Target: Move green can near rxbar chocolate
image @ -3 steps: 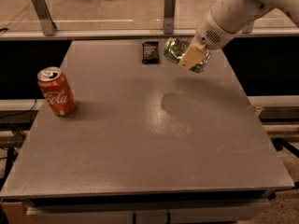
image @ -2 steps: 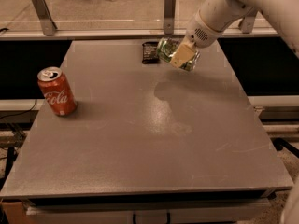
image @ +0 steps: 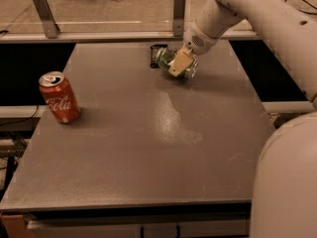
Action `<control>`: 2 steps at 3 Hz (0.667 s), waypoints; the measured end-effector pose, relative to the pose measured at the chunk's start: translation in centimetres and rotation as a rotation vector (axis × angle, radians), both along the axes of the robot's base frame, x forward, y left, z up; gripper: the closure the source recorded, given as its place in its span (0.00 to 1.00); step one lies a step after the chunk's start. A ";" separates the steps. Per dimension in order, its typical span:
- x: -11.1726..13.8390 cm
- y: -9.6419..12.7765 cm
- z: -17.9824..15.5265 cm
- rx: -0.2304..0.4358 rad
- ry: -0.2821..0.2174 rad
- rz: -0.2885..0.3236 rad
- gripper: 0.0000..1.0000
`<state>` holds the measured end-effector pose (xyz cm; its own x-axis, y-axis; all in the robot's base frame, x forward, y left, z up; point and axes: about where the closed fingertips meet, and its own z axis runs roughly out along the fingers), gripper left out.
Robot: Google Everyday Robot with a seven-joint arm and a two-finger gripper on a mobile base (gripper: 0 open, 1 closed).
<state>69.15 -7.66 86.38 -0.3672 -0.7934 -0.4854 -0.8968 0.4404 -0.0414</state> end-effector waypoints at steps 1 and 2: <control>0.5 0.4 -1.4 -0.004 0.029 0.003 0.59; 0.7 0.4 -2.1 -0.009 0.041 0.006 0.36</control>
Offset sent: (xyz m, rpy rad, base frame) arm 0.0086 0.0019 -0.0234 -0.0147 0.0478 0.0055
